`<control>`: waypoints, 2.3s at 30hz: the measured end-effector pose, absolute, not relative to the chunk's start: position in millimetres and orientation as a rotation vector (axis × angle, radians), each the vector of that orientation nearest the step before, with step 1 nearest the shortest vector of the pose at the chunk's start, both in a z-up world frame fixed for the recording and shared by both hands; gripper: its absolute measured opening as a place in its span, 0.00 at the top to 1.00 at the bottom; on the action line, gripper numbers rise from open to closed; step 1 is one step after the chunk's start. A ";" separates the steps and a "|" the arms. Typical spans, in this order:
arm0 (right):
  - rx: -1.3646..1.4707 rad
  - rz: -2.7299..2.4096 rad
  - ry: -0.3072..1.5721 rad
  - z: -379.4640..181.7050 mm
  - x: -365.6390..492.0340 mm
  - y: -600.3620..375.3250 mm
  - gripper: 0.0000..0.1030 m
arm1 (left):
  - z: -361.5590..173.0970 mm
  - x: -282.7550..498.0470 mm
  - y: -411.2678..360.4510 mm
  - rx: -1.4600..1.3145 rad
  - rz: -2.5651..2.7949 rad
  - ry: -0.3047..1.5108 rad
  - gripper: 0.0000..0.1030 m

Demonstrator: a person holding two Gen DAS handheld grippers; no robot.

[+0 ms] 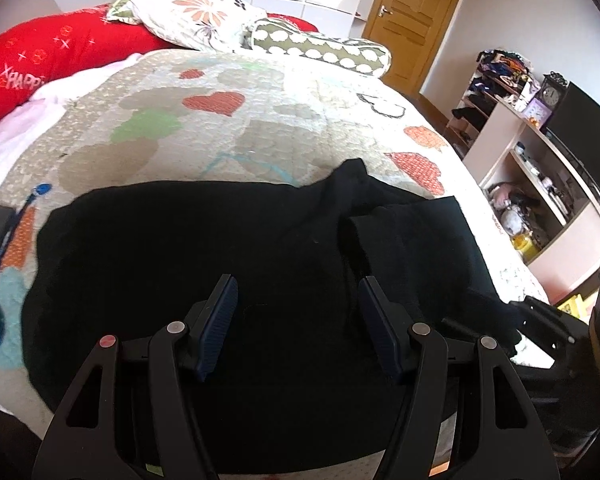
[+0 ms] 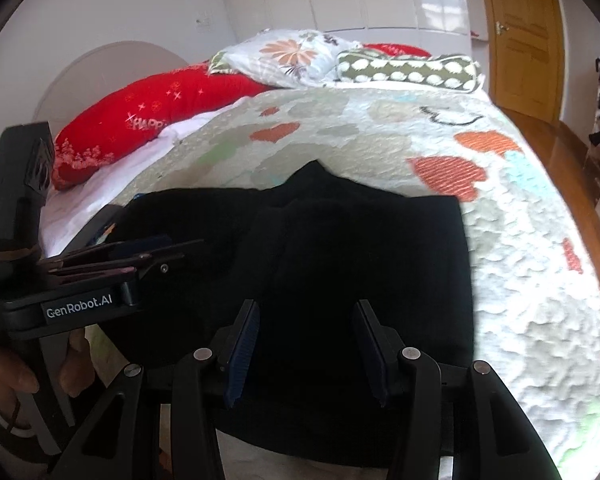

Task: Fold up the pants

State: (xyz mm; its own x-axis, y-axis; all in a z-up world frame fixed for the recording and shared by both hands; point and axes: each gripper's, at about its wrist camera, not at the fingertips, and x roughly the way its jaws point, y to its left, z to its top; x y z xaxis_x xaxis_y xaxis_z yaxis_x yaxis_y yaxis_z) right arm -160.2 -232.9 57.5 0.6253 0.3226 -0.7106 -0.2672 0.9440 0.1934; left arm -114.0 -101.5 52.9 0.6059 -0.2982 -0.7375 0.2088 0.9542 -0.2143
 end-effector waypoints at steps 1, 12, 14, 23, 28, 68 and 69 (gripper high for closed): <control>0.057 0.338 0.830 55.9 -160.8 -230.4 0.54 | 53.1 -114.8 -99.6 -0.110 -0.289 0.871 0.39; 0.081 0.349 0.823 62.8 -163.2 -239.5 0.54 | 50.1 -118.4 -85.5 -0.135 -0.257 0.877 0.39; 0.082 0.351 0.807 68.1 -160.2 -239.2 0.54 | 50.9 -119.7 -83.6 -0.140 -0.255 0.876 0.39; 0.056 0.392 0.860 53.5 -122.1 -216.3 0.54 | 57.6 -134.7 -56.8 -0.210 -0.237 0.868 0.39; -0.009 0.397 0.871 56.5 -117.2 -205.9 0.53 | 62.4 -157.3 -11.7 -0.321 -0.189 0.847 0.39; 0.263 0.777 1.002 119.3 -7.7 -98.2 0.19 | 63.5 -180.0 -56.4 -0.019 -0.040 0.510 0.77; 0.272 0.789 1.012 123.1 -9.6 -98.2 0.18 | 64.1 -181.9 -65.5 0.013 -0.051 0.500 0.77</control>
State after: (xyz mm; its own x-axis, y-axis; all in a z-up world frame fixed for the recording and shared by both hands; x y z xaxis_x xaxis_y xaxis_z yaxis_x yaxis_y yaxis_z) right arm -9.6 -98.2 123.1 0.2887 0.7002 -0.6530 -0.4625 0.6992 0.5452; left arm -181.9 -65.5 64.1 0.8764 -0.0459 -0.4794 0.0522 0.9986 -0.0002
